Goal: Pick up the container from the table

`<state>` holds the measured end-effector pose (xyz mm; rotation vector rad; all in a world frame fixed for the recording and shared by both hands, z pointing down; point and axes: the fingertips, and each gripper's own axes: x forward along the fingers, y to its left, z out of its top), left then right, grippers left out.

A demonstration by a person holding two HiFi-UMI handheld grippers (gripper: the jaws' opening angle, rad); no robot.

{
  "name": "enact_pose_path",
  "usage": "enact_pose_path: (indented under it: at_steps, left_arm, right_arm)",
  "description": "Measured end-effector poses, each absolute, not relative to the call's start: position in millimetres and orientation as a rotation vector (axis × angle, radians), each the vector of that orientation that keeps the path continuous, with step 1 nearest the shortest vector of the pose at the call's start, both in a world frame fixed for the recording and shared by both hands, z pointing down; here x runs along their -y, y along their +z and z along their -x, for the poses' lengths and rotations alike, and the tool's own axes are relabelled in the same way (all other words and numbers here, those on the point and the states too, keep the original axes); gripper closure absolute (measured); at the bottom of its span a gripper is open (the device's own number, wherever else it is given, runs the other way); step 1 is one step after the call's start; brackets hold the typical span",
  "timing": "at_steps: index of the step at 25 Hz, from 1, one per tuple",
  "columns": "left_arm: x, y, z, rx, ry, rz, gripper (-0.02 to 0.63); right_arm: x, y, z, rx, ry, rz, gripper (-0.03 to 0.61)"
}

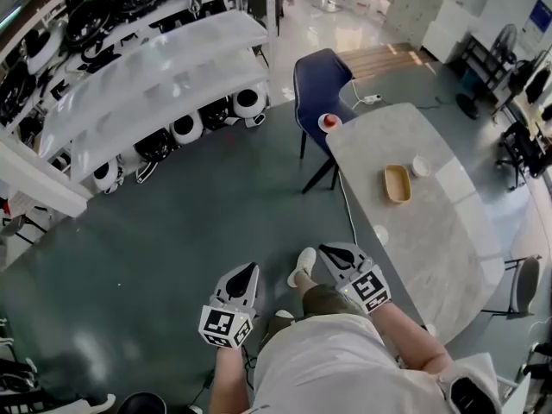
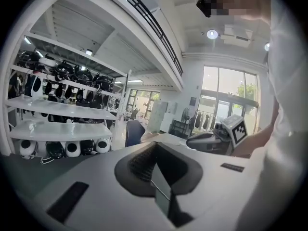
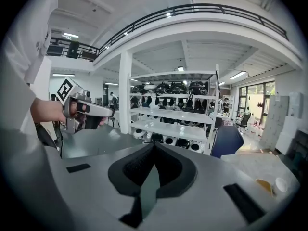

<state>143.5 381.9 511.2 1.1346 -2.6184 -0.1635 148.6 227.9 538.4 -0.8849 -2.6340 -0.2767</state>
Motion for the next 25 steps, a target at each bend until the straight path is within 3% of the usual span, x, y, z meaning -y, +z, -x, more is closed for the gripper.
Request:
enact_pose_path:
  at_steps: [13,25]
  left_arm:
    - [-272.9,481.9,73.9,2.564,-0.065,-1.224,0.611]
    - [-131.6,479.3,162.0,2.354,0.015,-1.524,0.611]
  right_arm:
    - [-127.1,522.8,51.3,2.7,-0.177,0.79,0.566]
    - [-10.8,515.3,119.5,2.779,-0.047,0.478,0.566]
